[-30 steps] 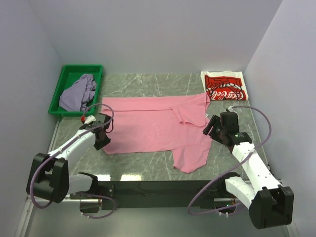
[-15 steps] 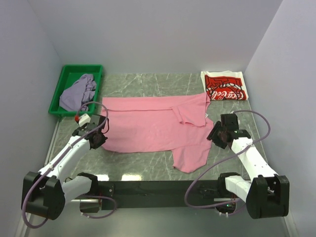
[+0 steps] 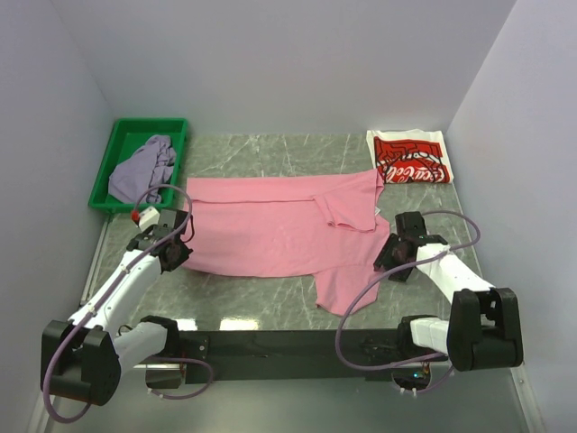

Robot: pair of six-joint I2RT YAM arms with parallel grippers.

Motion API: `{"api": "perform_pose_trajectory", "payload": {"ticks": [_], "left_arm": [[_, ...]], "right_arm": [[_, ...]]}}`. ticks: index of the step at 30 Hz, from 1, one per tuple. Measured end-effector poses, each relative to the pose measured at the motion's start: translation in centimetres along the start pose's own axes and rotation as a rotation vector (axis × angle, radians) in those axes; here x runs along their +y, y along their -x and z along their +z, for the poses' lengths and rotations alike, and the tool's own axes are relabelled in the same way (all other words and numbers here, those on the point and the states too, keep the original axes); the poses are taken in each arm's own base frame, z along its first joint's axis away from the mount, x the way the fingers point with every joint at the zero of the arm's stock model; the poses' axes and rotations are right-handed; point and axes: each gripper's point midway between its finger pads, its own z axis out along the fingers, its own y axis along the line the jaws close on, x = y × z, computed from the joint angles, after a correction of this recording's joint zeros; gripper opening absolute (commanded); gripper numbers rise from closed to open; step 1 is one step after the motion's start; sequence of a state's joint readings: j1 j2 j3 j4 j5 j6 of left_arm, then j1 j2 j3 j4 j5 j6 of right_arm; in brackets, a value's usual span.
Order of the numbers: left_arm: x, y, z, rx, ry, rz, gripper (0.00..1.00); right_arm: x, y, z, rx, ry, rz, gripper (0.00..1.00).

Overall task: Fold and stack the t-shirts
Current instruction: Fold the tshirt

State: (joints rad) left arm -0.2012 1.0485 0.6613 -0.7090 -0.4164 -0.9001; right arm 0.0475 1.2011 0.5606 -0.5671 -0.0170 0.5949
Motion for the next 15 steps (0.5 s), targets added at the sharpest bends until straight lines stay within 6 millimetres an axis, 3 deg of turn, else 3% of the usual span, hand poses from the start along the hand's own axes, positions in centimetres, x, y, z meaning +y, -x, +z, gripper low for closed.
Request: {"api": "perform_pose_trajectory", "payload": {"ticks": [4,9,15], "left_arm": [[-0.1,0.1,0.0,-0.005,-0.006,-0.002,0.03],[-0.2,0.3,-0.1,-0.012,-0.014,-0.003,0.02],[-0.2,0.4,-0.2,-0.015,-0.016,-0.007,0.01]], "right_arm": [[0.3,0.1,0.2,0.003,0.012,0.0,0.56],[0.8,0.4,0.5,-0.001,0.029,0.0,0.44],[1.2,0.6,0.8,-0.003,0.046,-0.006,0.05]]}}
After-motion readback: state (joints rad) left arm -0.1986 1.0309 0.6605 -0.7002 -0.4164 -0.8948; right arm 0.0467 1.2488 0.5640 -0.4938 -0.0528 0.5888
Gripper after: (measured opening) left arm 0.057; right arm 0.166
